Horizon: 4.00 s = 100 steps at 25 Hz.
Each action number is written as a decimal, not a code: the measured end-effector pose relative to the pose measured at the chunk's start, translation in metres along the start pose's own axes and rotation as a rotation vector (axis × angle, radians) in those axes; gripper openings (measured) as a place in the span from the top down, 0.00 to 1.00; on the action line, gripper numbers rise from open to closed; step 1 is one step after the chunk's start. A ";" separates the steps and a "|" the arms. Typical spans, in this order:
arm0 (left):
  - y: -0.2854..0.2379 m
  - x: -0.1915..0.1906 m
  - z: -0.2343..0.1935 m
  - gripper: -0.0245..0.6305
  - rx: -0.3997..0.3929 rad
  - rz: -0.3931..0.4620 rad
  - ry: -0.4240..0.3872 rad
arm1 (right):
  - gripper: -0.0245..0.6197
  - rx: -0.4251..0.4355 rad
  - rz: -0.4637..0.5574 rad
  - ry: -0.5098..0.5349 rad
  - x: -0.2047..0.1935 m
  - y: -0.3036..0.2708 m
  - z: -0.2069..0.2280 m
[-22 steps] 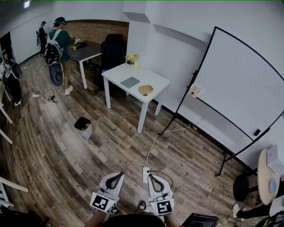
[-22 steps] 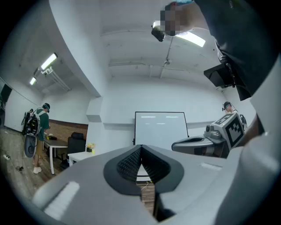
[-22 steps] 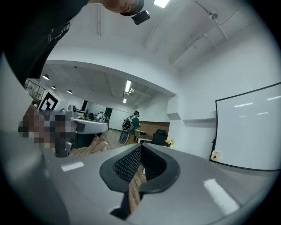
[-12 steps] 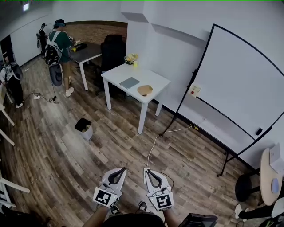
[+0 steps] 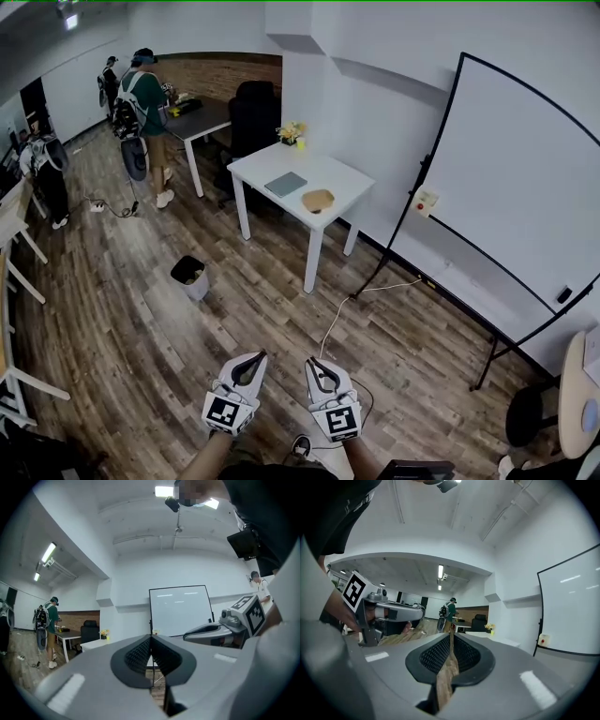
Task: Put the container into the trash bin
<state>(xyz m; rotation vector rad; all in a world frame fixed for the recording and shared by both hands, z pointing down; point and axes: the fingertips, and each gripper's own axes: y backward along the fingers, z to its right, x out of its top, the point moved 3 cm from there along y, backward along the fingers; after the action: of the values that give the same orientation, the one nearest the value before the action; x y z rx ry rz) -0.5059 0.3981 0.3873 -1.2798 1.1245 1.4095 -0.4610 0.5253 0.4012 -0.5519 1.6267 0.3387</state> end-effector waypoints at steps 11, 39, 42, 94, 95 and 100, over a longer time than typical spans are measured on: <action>-0.005 -0.001 -0.053 0.96 -0.060 -0.034 0.005 | 0.92 -0.016 -0.055 0.032 0.003 -0.063 -0.015; -0.168 -0.031 -0.144 0.96 -0.032 -0.131 0.016 | 0.92 0.004 -0.085 -0.052 -0.030 -0.222 0.119; -0.187 -0.042 -0.155 0.96 -0.016 -0.144 0.033 | 0.92 0.013 -0.105 -0.054 -0.043 -0.238 0.136; -0.587 -0.119 -0.430 0.96 0.004 -0.184 0.093 | 0.90 0.142 -0.375 0.009 -0.140 -0.670 0.427; -0.591 -0.118 -0.433 0.96 -0.009 -0.179 0.086 | 0.90 0.145 -0.391 0.028 -0.146 -0.674 0.433; -0.596 -0.113 -0.457 0.96 0.004 -0.178 0.067 | 0.88 0.178 -0.488 0.106 -0.171 -0.693 0.455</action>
<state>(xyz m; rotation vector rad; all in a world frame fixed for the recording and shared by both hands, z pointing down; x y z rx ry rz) 0.1692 0.0544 0.4447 -1.3973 1.0292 1.2401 0.3041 0.2077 0.5765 -0.8151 1.5449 -0.1982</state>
